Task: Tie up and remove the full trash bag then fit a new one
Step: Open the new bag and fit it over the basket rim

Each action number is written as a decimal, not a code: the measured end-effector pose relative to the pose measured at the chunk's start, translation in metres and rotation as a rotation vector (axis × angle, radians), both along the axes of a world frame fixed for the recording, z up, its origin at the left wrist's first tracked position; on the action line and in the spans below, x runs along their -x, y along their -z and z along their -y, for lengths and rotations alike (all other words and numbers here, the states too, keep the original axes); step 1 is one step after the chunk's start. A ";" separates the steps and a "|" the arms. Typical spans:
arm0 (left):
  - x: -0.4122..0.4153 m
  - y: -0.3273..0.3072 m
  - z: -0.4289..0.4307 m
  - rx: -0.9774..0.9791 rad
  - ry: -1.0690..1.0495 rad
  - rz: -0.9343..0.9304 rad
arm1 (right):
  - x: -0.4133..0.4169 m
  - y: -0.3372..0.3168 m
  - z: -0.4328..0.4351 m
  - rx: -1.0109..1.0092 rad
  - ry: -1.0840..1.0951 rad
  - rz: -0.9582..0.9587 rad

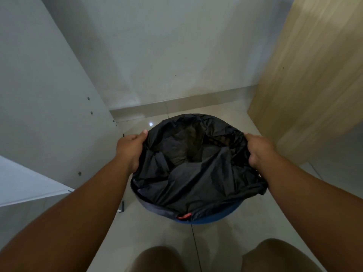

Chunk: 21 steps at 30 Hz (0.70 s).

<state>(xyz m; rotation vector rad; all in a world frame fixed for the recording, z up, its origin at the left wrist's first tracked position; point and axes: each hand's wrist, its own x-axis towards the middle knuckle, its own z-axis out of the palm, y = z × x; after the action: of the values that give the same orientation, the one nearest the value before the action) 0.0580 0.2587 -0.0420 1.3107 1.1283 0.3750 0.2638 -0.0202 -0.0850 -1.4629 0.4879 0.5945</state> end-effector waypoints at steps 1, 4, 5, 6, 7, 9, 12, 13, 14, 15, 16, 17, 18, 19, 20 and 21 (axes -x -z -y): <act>-0.002 0.000 -0.001 0.026 -0.002 0.023 | -0.006 0.006 0.006 -0.028 0.026 0.008; -0.001 -0.002 0.001 0.085 -0.016 0.072 | 0.003 -0.005 0.019 -0.053 -0.024 -0.024; 0.003 0.000 0.004 0.072 -0.004 0.064 | 0.007 -0.008 0.023 -0.056 -0.048 -0.017; 0.008 0.002 0.006 0.040 0.016 0.047 | 0.015 -0.015 0.025 -0.046 -0.075 0.002; 0.016 0.004 0.009 0.004 0.031 0.030 | 0.026 -0.027 0.026 -0.004 -0.101 0.019; 0.029 0.005 0.018 -0.040 0.032 -0.003 | 0.042 -0.043 0.028 0.108 -0.137 0.048; 0.038 0.010 0.027 -0.173 -0.014 -0.091 | 0.060 -0.056 0.021 0.294 -0.199 0.148; 0.038 0.013 0.029 -0.218 -0.033 -0.112 | 0.062 -0.054 0.019 0.351 -0.191 0.193; 0.037 0.013 0.031 -0.238 -0.054 -0.116 | 0.062 -0.050 0.017 0.394 -0.174 0.226; 0.035 0.014 0.032 -0.227 -0.078 -0.111 | 0.061 -0.044 0.016 0.401 -0.151 0.234; 0.032 0.014 0.032 -0.188 -0.106 -0.082 | 0.056 -0.037 0.017 0.356 -0.126 0.193; 0.029 0.015 0.030 -0.118 -0.131 -0.045 | 0.050 -0.028 0.018 0.275 -0.099 0.111; 0.027 0.016 0.027 -0.019 -0.148 -0.004 | 0.043 -0.020 0.019 0.179 -0.086 0.017; 0.025 0.018 0.022 0.085 -0.162 0.032 | 0.038 -0.016 0.021 0.093 -0.081 -0.062; 0.025 0.018 0.019 0.167 -0.179 0.059 | 0.031 -0.007 0.023 0.023 -0.089 -0.119; 0.025 0.021 0.016 0.230 -0.185 0.075 | 0.024 0.002 0.026 -0.021 -0.084 -0.150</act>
<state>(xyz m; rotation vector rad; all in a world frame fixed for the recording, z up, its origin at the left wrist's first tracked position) 0.0334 0.2428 -0.0630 0.9876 1.1952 0.4138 0.2395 -0.0459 -0.0867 -1.4303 0.5367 0.7779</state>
